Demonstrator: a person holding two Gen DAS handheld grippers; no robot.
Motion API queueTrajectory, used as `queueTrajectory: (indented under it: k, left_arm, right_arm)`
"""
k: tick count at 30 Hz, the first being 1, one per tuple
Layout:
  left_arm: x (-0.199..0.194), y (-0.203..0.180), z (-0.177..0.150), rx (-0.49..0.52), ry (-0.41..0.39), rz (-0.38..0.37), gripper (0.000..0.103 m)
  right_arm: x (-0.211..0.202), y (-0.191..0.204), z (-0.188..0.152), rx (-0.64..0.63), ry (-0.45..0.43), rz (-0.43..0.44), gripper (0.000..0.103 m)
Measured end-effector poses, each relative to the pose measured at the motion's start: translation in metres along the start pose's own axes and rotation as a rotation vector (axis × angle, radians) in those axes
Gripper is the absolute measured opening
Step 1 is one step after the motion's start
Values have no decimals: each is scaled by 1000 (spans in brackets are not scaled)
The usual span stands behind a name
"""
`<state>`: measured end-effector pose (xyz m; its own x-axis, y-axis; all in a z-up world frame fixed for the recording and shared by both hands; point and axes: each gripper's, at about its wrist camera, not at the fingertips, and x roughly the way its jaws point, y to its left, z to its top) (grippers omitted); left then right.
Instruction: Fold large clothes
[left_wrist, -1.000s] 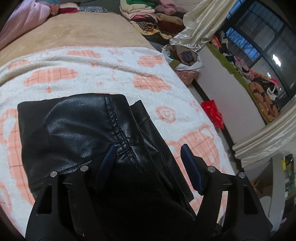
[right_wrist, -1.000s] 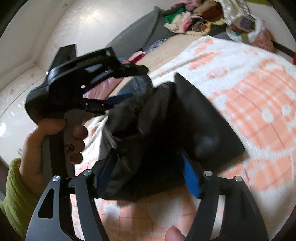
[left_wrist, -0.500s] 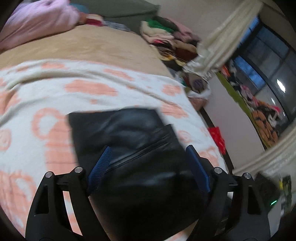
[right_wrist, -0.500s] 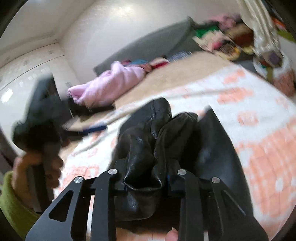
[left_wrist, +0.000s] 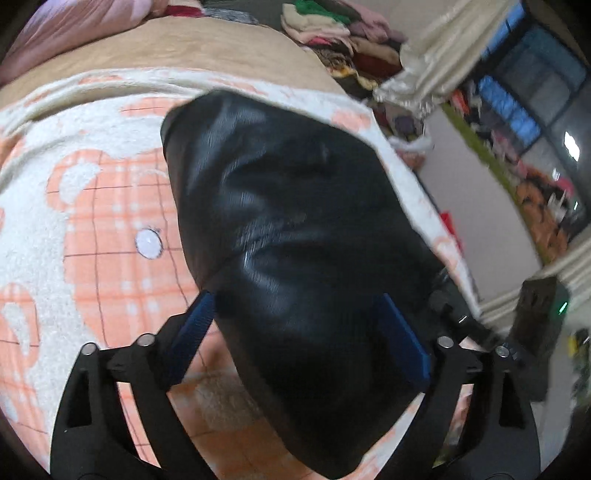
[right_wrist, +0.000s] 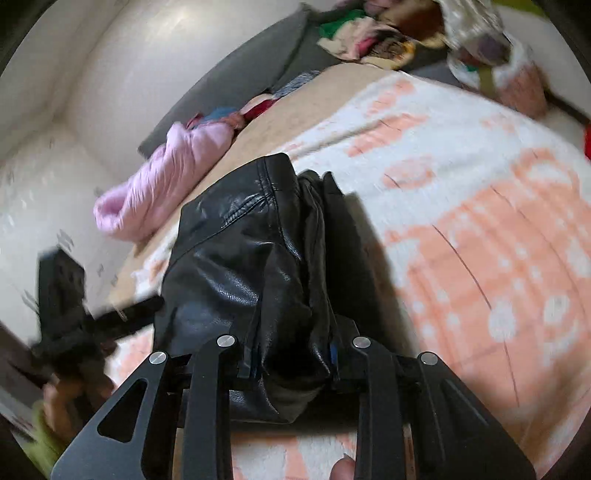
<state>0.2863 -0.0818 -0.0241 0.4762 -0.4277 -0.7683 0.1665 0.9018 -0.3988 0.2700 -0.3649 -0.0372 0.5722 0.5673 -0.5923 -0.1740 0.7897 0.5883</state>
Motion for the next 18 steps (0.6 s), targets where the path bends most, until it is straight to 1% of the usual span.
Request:
queueTrajectory:
  k: [1, 3, 6, 8, 9, 11, 14, 15, 18]
  left_arm:
    - [4, -6, -5, 25, 7, 16, 84]
    - [8, -8, -8, 35, 16, 14, 85]
    - [14, -8, -9, 49, 29, 35, 85]
    - [19, -8, -9, 41, 38, 39, 88]
    - [21, -7, -7, 38, 39, 36, 88]
    - [24, -6, -7, 41, 41, 39, 88]
    - [23, -9, -6, 38, 31, 39, 88]
    - [22, -10, -7, 39, 28, 42, 88]
    - [20, -11, -9, 48, 22, 48, 88]
  right_arm:
    - [-5, -1, -1, -2, -15, -12, 24]
    - [-7, 0, -7, -31, -20, -51, 24]
    - [5, -1, -13, -37, 21, -105, 25]
    - [10, 0, -11, -52, 40, -125, 28]
    - [10, 5, -14, -53, 44, -128, 30]
    - [9, 4, -13, -35, 53, -123, 35]
    - [-5, 6, -13, -36, 38, -141, 57]
    - [-6, 5, -11, -36, 31, -139, 59]
    - [-18, 6, -9, -41, -14, -115, 60]
